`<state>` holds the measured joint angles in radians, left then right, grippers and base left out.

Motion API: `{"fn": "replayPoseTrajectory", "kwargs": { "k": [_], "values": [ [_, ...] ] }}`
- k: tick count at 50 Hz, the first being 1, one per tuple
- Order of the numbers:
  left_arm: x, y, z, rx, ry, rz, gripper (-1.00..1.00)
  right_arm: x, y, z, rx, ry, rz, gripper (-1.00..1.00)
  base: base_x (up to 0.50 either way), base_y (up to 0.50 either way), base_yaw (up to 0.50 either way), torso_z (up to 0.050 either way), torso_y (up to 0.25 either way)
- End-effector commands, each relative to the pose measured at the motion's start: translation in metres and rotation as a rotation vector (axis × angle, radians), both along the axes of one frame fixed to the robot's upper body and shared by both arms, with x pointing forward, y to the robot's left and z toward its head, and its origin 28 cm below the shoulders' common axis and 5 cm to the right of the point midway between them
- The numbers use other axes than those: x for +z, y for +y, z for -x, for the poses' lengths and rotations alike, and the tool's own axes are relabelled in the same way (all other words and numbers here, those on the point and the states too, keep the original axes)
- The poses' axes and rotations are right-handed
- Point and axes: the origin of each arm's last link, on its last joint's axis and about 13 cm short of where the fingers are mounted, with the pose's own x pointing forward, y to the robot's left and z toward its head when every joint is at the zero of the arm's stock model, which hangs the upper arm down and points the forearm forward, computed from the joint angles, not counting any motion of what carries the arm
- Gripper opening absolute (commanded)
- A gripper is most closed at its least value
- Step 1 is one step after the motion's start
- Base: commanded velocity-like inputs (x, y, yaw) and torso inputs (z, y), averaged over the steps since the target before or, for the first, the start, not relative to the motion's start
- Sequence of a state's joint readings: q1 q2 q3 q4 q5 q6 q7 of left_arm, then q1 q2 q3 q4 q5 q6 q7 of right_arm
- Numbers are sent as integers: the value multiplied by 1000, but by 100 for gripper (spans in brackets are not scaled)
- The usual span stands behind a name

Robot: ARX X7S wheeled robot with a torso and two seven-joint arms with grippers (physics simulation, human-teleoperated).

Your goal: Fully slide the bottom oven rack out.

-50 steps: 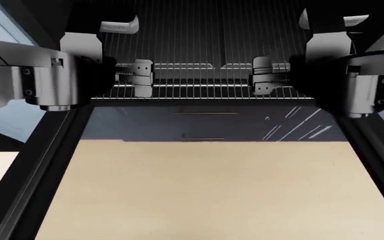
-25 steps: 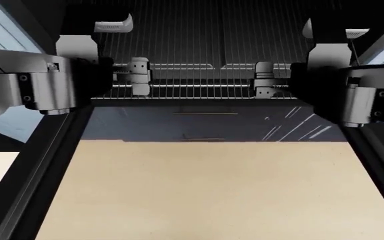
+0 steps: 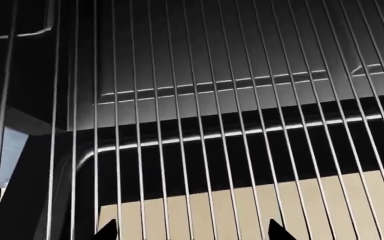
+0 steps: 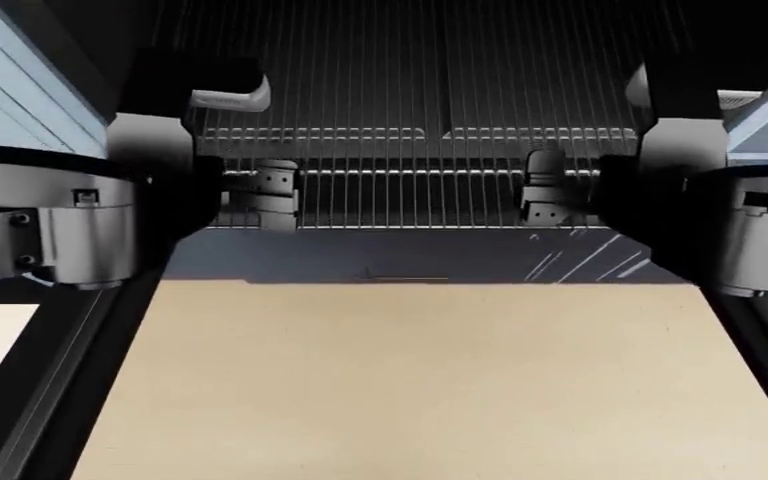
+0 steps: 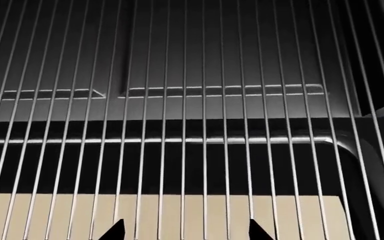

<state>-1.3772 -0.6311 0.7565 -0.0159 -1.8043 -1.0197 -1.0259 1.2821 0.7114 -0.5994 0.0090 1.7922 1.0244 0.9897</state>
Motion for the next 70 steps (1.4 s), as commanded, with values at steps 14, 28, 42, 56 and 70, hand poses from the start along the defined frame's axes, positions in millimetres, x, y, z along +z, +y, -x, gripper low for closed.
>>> {"fn": "replayPoseTrajectory", "kwargs": {
  "k": [14,28,42,56,70],
  "values": [
    [-74,9,16,7,443,-53,100,-61,-12,32,-20,280,105,100,-4,-1,-4,0,-18],
    [-89,14,40,1,505,-42,100,-78,-20,60,-25,319,99,100,-3,-1,-4,0,-19],
    [-117,14,68,-11,574,-14,100,-103,-26,88,-35,373,86,100,-1,-1,-1,0,-20],
    [-136,19,90,6,643,20,100,-128,-36,116,-50,441,87,100,0,0,0,0,-22],
    [-145,20,112,-1,708,52,100,-142,-39,138,-45,498,110,100,-6,0,-3,0,-21]
  ]
}}
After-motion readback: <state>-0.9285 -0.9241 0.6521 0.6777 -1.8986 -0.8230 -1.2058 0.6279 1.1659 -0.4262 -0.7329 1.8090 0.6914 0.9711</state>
